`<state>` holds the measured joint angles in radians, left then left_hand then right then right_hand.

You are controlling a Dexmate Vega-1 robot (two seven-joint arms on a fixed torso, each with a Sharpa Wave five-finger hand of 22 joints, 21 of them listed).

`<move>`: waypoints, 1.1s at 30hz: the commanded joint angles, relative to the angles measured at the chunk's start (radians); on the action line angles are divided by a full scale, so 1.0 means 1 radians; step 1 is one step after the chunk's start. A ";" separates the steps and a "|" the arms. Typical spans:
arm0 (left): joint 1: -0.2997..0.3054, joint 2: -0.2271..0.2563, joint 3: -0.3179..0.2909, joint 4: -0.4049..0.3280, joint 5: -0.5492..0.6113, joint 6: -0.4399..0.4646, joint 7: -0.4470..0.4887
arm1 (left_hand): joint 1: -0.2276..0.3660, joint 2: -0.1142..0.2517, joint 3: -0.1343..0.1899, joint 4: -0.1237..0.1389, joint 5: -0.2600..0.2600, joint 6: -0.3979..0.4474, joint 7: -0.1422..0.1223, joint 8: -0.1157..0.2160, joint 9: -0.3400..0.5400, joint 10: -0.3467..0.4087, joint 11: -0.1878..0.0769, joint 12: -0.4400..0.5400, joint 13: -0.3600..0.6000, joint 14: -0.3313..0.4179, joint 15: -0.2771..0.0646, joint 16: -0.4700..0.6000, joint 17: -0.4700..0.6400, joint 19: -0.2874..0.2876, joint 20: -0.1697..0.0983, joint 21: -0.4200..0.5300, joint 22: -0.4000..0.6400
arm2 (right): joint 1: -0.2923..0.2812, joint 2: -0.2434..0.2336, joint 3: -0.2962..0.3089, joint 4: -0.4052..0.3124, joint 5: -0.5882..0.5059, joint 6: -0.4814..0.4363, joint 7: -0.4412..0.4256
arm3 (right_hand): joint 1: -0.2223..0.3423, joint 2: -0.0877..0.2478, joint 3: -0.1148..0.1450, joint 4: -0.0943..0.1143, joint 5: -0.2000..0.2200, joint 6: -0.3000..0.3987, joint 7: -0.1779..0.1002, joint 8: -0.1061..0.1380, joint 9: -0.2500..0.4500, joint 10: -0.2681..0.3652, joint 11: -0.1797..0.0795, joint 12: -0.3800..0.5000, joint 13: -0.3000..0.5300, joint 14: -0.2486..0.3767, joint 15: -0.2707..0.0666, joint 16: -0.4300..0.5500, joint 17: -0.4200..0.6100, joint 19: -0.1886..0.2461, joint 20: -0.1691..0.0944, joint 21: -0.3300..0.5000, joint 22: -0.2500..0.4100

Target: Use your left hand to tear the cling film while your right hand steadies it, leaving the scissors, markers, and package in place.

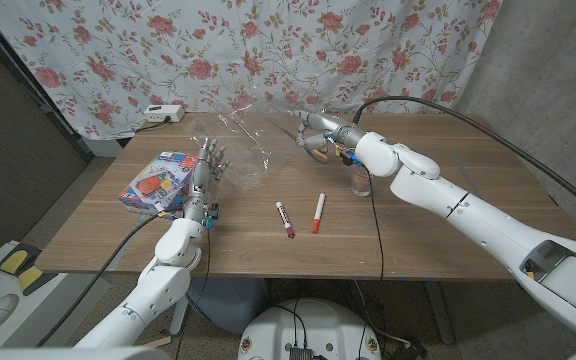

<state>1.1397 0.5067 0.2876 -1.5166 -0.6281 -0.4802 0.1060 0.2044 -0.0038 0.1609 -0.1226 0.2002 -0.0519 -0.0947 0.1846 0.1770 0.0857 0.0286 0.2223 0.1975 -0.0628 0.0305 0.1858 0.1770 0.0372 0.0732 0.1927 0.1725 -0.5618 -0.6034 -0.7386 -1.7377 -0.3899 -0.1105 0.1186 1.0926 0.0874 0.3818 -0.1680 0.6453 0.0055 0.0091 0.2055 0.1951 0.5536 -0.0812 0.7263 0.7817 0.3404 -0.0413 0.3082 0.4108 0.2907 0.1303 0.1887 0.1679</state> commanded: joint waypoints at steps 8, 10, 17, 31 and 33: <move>-0.009 0.005 0.012 -0.006 0.012 0.018 0.004 | -0.002 0.000 -0.004 0.003 0.006 0.009 -0.004 0.005 0.002 0.007 0.005 0.000 0.002 -0.003 0.003 -0.002 0.003 -0.005 0.007 -0.002 0.003 | -0.011 0.013 0.080 0.024 0.288 0.076 -0.010 | 0.018 0.001 -0.013 -0.001 0.002 0.015 -0.004 -0.001 0.004 0.111 -0.101 0.004 -0.011 0.002 -0.127 0.005 0.011 0.002 -0.001 0.004 0.003; -0.010 0.005 0.013 -0.007 0.012 0.021 0.003 | -0.003 0.000 -0.004 0.003 0.006 0.009 -0.004 0.005 0.002 0.009 0.007 0.001 0.002 -0.003 0.003 -0.002 0.003 -0.006 0.006 -0.002 0.003 | -0.014 0.015 0.086 0.028 0.316 0.082 -0.008 | 0.019 0.001 -0.014 -0.001 0.002 0.015 -0.003 -0.002 0.004 0.112 -0.098 0.004 -0.014 0.004 -0.127 0.006 0.013 0.002 -0.002 0.004 0.003; -0.020 0.000 0.019 0.009 0.009 0.007 -0.016 | -0.010 -0.003 -0.010 0.006 0.006 0.037 0.002 0.014 0.002 0.010 0.007 0.002 0.002 -0.003 0.004 -0.001 0.003 -0.006 0.008 -0.002 0.003 | -0.028 0.022 0.115 0.045 0.390 0.118 -0.039 | 0.021 0.001 -0.017 0.001 0.002 0.020 -0.002 -0.001 0.004 0.113 -0.101 0.003 -0.019 0.008 -0.128 0.007 0.014 0.003 -0.002 0.004 0.003; -0.017 0.006 0.021 -0.010 0.013 0.022 -0.004 | -0.021 -0.009 -0.018 0.010 0.007 0.039 0.003 0.012 0.002 0.015 0.009 0.003 0.002 -0.002 0.003 0.000 0.004 -0.007 0.009 -0.001 0.003 | -0.047 0.050 0.149 0.088 0.571 0.168 -0.023 | 0.025 0.000 -0.024 0.002 0.003 0.040 -0.004 0.003 0.004 0.117 -0.100 0.006 -0.025 0.017 -0.133 0.010 0.020 0.007 -0.003 0.005 0.003; -0.015 -0.001 0.017 -0.012 -0.025 0.022 -0.027 | -0.022 -0.010 -0.018 0.011 0.007 0.042 0.004 0.013 0.002 0.014 0.008 0.003 0.002 -0.002 0.003 0.000 0.004 -0.007 0.009 -0.001 0.003 | -0.045 0.056 0.154 0.104 0.620 0.174 0.005 | 0.025 0.000 -0.025 0.003 0.003 0.045 -0.006 0.004 0.004 0.116 -0.101 0.007 -0.025 0.018 -0.134 0.009 0.020 0.007 -0.004 0.005 0.003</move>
<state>1.1206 0.5088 0.3065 -1.5158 -0.6167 -0.4663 0.0981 0.1920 -0.0162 0.1457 -0.1157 0.2002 -0.0215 -0.0893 0.1896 0.1770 0.0929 0.0359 0.2223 0.1975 -0.0627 0.0304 0.1858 0.1795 0.0319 0.0787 0.1927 0.1725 -0.5930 -0.5740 -0.6222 -1.6822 0.0654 0.0254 0.0871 1.1060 0.0873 0.3610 -0.1639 0.6446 0.0378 0.0058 0.2033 0.1954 0.5590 -0.0759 0.7234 0.7522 0.3478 -0.0411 0.3146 0.4293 0.2906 0.1304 0.1887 0.1679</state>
